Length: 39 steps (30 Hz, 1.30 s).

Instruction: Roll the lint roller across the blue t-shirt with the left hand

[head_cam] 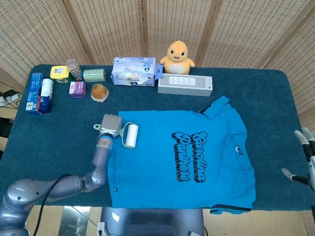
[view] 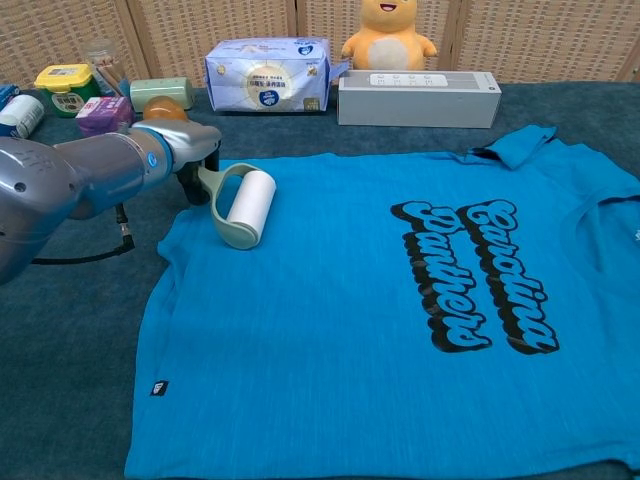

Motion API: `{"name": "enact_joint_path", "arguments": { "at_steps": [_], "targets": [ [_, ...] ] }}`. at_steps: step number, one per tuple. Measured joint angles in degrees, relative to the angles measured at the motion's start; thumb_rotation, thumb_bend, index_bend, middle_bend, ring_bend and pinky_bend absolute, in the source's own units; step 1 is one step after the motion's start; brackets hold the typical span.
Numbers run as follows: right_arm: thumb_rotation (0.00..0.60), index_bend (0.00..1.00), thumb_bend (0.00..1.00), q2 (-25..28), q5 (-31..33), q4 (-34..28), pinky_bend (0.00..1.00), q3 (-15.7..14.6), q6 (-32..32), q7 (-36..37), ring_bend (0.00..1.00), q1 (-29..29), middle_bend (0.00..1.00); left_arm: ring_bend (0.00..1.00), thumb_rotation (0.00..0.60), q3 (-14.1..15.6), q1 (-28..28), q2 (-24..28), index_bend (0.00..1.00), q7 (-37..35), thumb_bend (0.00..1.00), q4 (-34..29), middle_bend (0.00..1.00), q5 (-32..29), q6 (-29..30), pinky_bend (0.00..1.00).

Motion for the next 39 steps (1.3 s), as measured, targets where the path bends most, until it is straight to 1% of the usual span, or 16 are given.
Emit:
{"name": "enact_joint_path", "arguments": {
  "at_steps": [9, 11, 12, 14, 15, 17, 19, 20, 22, 23, 25, 27, 28, 30, 34, 39],
  "targets": [
    [0.6, 0.03, 0.0, -0.08, -0.04, -0.14, 0.0, -0.06, -0.01, -0.4, 0.0, 0.02, 0.0, 0.99, 0.6, 0.46, 1.06, 1.23, 1.0, -0.53, 1.0, 0.73, 1.0, -0.3, -0.94, 1.0],
    [0.6, 0.03, 0.0, -0.06, -0.03, -0.24, 0.0, -0.09, -0.05, -0.51, 0.0, 0.02, 0.0, 0.93, 0.6, 0.53, 1.32, 1.53, 1.0, -1.06, 0.99, 0.75, 1.0, 0.1, -1.19, 1.0],
    [0.6, 0.03, 0.0, -0.09, -0.02, -0.25, 0.0, -0.09, -0.07, -0.56, 0.0, 0.04, 0.0, 0.88, 0.6, 0.56, 1.43, 1.68, 1.0, -1.38, 0.98, 0.71, 0.99, 0.47, -1.31, 0.99],
    [0.6, 0.03, 0.0, -0.1, -0.01, -0.29, 0.0, -0.1, -0.08, -0.59, 0.0, 0.05, 0.0, 0.8, 0.6, 0.61, 1.76, 2.15, 1.0, -2.59, 0.95, 0.34, 0.96, 1.94, -1.62, 0.96],
    [0.6, 0.03, 0.0, -0.09, 0.01, -0.33, 0.0, -0.09, -0.08, -0.61, 0.0, 0.05, 0.0, 0.75, 0.6, 0.67, 1.96, 2.41, 0.98, -3.31, 0.92, 0.05, 0.92, 2.91, -1.71, 0.93],
    [0.6, 0.03, 0.0, -0.1, 0.05, -0.31, 0.0, -0.09, -0.09, -0.61, 0.0, 0.05, 0.0, 0.62, 0.6, 0.95, 2.56, 3.06, 0.87, -5.29, 0.84, -0.65, 0.78, 5.9, -1.82, 0.84],
    [0.6, 0.03, 0.0, -0.11, 0.07, -0.31, 0.0, -0.1, -0.11, -0.64, 0.0, 0.04, 0.0, 0.4, 0.6, 1.4, 3.33, 3.75, 0.59, -7.5, 0.73, -1.4, 0.55, 9.31, -1.87, 0.7],
    [0.6, 0.03, 0.0, -0.1, 0.08, -0.33, 0.0, -0.11, -0.13, -0.67, 0.0, 0.04, 0.0, 0.35, 0.6, 1.65, 3.66, 4.05, 0.5, -8.38, 0.69, -1.7, 0.49, 10.72, -1.85, 0.66],
    [0.6, 0.03, 0.0, -0.09, 0.12, -0.38, 0.0, -0.14, -0.18, -0.76, 0.0, 0.03, 0.0, 0.22, 0.6, 2.32, 4.37, 4.6, 0.26, -9.9, 0.57, -2.18, 0.33, 13.65, -1.56, 0.58],
    [0.6, 0.03, 0.0, -0.09, 0.13, -0.42, 0.0, -0.16, -0.22, -0.79, 0.0, 0.03, 0.0, 0.18, 0.6, 2.61, 4.62, 4.72, 0.2, -10.3, 0.52, -2.26, 0.27, 14.76, -1.23, 0.56],
    [0.6, 0.03, 0.0, -0.07, 0.14, -0.51, 0.0, -0.18, -0.28, -0.84, 0.0, 0.04, 0.0, 0.06, 0.6, 3.17, 5.12, 4.75, 0.04, -11.18, 0.42, -2.2, 0.1, 17.2, -0.14, 0.47],
    [0.6, 0.03, 0.0, -0.04, 0.17, -0.59, 0.0, -0.17, -0.27, -0.93, 0.0, 0.04, 0.0, 0.01, 0.6, 3.52, 5.5, 4.6, 0.0, -12.1, 0.35, -1.93, 0.02, 19.28, 0.89, 0.38],
    [0.6, 0.03, 0.0, -0.03, 0.19, -0.63, 0.0, -0.16, -0.26, -0.99, 0.0, 0.03, 0.0, 0.0, 0.6, 3.71, 5.76, 4.43, 0.0, -12.8, 0.31, -1.63, 0.0, 20.76, 1.7, 0.34],
    [0.6, 0.03, 0.0, 0.01, 0.27, -0.78, 0.0, -0.14, -0.23, -1.1, 0.0, 0.01, 0.0, 0.0, 0.6, 4.0, 6.17, 4.06, 0.0, -14.16, 0.25, -0.98, 0.0, 23.25, 3.08, 0.31],
    [0.6, 0.03, 0.0, 0.08, 0.19, -0.93, 0.0, -0.22, -0.32, -1.14, 0.0, 0.01, 0.0, 0.0, 0.6, 4.53, 7.35, 2.91, 0.0, -18.81, 0.22, 1.29, 0.0, 29.85, 6.41, 0.29],
    [0.6, 0.03, 0.0, 0.13, 0.13, -1.1, 0.0, -0.26, -0.29, -1.19, 0.0, 0.0, 0.0, 0.0, 0.6, 4.68, 9.05, 2.05, 0.0, -24.68, 0.19, 3.35, 0.0, 34.96, 8.73, 0.28]
  ]
}}
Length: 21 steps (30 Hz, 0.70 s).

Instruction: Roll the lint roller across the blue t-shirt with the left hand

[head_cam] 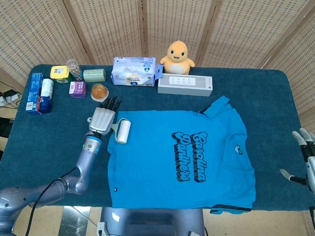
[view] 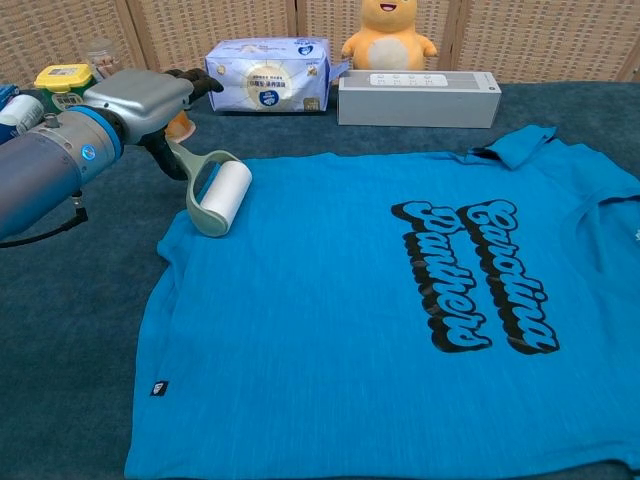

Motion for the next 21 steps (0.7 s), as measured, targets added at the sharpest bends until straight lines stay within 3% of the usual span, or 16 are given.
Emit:
{"name": "enact_joint_path", "arguments": {
  "at_steps": [6, 11, 15, 19, 21],
  "targets": [
    [0.6, 0.03, 0.0, 0.08, -0.18, -0.25, 0.0, -0.12, -0.07, -0.1, 0.0, 0.02, 0.0, 0.0, 0.6, 0.15, 2.26, 1.97, 0.0, -2.29, 0.19, -2.95, 0.0, 2.7, 1.81, 0.25],
    [0.6, 0.03, 0.0, 0.2, -0.29, -0.72, 0.0, -0.3, -0.3, -0.3, 0.0, 0.05, 0.0, 0.0, 0.6, 1.19, 4.96, 6.85, 0.0, -3.05, 0.19, -10.28, 0.0, 3.44, 2.44, 0.21],
    [0.6, 0.03, 0.0, 0.29, -1.25, -1.58, 0.0, -0.59, 0.15, -0.8, 0.0, -0.03, 0.0, 0.0, 0.6, 2.89, 8.38, 13.91, 0.0, -3.25, 0.19, -19.94, 0.0, 4.24, 4.26, 0.21],
    [0.6, 0.03, 0.0, 0.19, -2.3, -2.31, 0.0, -1.02, 0.54, -2.02, 0.0, -0.1, 0.0, 0.0, 0.6, 6.05, 15.04, 24.17, 0.0, -5.32, 0.19, -31.26, 0.0, 8.57, 10.34, 0.2],
    [0.6, 0.03, 0.0, 0.02, -2.6, -2.47, 0.0, -1.19, 0.6, -2.83, 0.0, -0.08, 0.0, 0.0, 0.6, 7.22, 17.59, 26.51, 0.0, -6.54, 0.19, -33.21, 0.0, 10.65, 12.81, 0.19]
  ]
}}
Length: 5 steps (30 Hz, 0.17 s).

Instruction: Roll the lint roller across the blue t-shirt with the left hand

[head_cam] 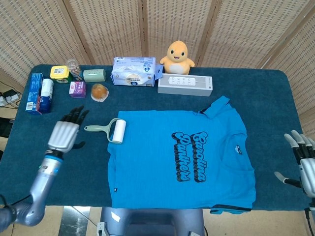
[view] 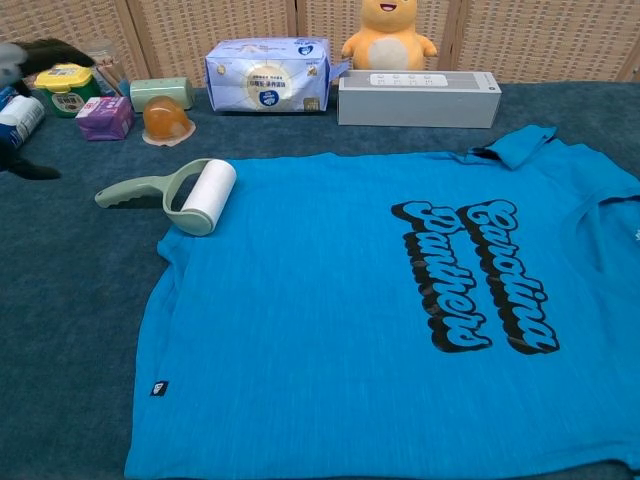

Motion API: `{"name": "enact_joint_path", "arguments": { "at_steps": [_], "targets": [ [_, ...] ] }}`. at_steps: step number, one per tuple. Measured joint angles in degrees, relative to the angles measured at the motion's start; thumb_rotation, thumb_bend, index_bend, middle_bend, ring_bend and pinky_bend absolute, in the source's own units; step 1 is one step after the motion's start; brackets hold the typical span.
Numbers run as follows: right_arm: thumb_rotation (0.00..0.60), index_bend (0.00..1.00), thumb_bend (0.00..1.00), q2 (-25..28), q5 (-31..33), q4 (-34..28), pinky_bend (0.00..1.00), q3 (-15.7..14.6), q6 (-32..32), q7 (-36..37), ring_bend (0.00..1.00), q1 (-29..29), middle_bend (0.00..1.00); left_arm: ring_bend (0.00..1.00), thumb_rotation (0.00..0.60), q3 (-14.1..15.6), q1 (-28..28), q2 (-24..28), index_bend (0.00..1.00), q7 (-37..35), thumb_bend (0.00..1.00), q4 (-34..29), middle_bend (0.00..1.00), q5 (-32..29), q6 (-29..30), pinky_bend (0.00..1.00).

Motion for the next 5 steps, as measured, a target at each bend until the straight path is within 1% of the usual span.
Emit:
{"name": "enact_joint_path", "arguments": {
  "at_steps": [2, 5],
  "targets": [
    [0.6, 0.03, 0.0, -0.16, -0.08, -0.04, 0.0, -0.12, -0.06, -0.77, 0.0, 0.03, 0.0, 0.0, 0.6, 1.51, 3.33, 1.82, 0.0, -2.0, 0.19, -1.23, 0.0, 2.84, 3.3, 0.17],
    [0.6, 0.03, 0.0, -0.61, 0.32, 0.32, 0.0, -0.01, -0.1, -2.63, 0.0, 0.07, 0.0, 0.0, 0.6, 3.37, 7.71, 2.78, 0.0, -4.36, 0.19, -1.29, 0.0, 6.21, 7.95, 0.15]
  ]
}}
